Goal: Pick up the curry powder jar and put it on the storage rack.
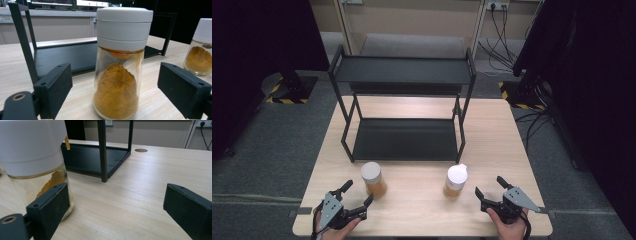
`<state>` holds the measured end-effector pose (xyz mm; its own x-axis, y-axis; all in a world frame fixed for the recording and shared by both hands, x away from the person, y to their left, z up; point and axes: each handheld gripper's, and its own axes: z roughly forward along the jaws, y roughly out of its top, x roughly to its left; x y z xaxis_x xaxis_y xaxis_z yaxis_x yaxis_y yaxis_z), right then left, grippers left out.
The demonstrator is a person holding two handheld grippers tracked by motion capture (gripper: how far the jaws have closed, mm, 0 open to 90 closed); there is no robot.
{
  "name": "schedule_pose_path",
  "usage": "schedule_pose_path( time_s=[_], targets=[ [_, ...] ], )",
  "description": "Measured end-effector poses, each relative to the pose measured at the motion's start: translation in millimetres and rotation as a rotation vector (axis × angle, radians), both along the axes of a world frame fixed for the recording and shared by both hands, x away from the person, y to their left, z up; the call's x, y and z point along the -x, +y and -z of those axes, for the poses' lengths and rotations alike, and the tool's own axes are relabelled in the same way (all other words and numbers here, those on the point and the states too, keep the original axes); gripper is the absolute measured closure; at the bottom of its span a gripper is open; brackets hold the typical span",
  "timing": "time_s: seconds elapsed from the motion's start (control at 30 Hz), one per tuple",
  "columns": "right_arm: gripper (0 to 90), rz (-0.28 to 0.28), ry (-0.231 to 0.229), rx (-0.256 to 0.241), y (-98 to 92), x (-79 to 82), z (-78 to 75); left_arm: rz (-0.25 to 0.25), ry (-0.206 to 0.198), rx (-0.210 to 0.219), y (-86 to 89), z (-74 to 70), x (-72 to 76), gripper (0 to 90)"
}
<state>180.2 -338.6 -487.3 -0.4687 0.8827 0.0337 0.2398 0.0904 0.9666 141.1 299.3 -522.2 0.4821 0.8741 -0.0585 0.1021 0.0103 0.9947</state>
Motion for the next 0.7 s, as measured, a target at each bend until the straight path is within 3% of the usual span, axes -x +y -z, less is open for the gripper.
schedule_pose_path(
  time_s=[0.43,0.7],
  targets=[
    [7.1,0.001,0.001,-0.003,-0.4,-0.1,0.1,-0.024,-0.032,0.012,-9.1,-2.7,0.1,12.4],
    [7.1,-0.001,0.003,-0.001,-0.3,-0.5,-0.3,-0.023,-0.048,0.028,-13.3,-7.7,-10.7,12.5]
  ],
)
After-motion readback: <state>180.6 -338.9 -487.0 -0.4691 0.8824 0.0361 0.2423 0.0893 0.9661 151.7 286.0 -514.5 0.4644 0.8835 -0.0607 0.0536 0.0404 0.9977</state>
